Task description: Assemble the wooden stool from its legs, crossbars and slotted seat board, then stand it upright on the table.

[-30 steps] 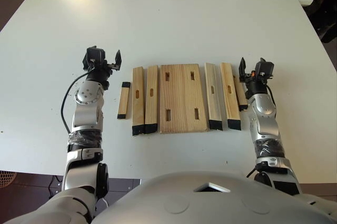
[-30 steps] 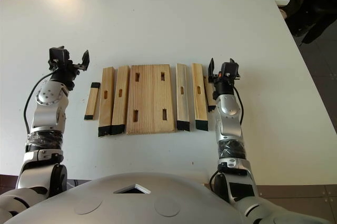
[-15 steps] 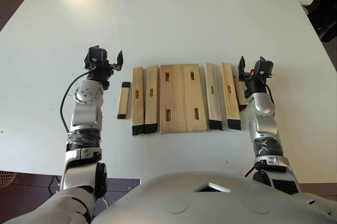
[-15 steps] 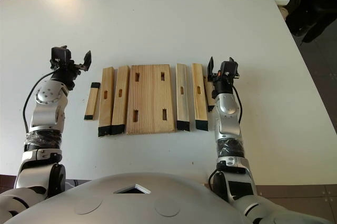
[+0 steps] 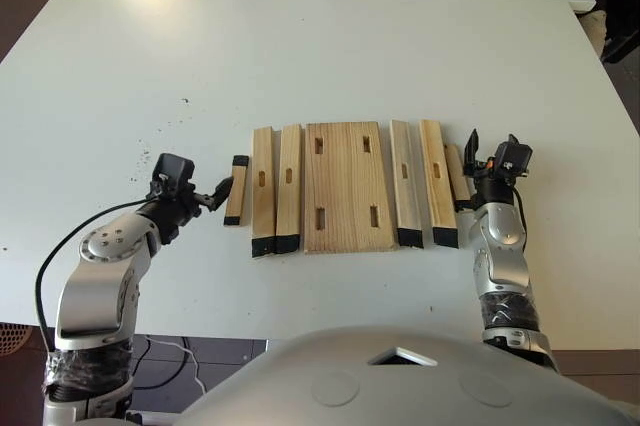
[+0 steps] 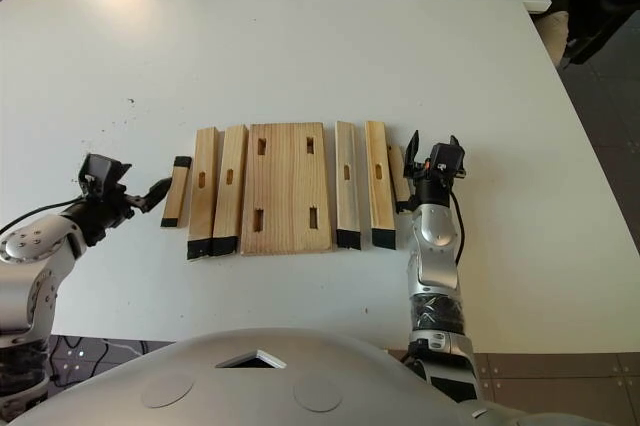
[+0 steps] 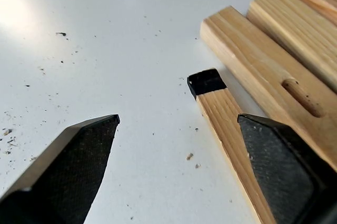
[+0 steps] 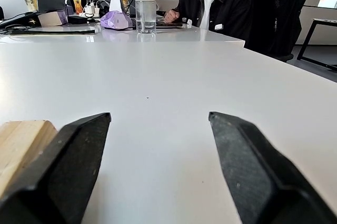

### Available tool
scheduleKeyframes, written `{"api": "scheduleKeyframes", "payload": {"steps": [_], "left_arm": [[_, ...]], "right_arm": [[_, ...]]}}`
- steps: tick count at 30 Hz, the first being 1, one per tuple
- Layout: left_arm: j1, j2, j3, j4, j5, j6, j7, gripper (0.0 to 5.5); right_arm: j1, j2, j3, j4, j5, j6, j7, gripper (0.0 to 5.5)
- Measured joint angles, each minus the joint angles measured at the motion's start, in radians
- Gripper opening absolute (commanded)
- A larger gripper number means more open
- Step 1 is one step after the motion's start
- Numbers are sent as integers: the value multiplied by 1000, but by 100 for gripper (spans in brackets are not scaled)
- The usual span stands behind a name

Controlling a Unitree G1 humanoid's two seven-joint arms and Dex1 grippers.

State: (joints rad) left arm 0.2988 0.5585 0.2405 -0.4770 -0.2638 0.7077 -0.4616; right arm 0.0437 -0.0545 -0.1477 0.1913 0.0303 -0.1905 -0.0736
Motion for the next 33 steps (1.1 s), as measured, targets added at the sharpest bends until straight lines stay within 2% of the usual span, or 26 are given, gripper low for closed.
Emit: {"api": "scheduleKeyframes", "payload": {"steps": [8,21,33], "left_arm": [[65,25,-27,-21,8,-5,-19,417],[48,28,-76,53,11,-44,-24,417],[32,32,-36,116,-66,-35,-74,252]], "right_arm": [[18,-5,-14,-21,0,16,1,346],[23,-4,-11,-26,0,33,3,346],[17,-4,-13,-26,0,34,2,344]]}}
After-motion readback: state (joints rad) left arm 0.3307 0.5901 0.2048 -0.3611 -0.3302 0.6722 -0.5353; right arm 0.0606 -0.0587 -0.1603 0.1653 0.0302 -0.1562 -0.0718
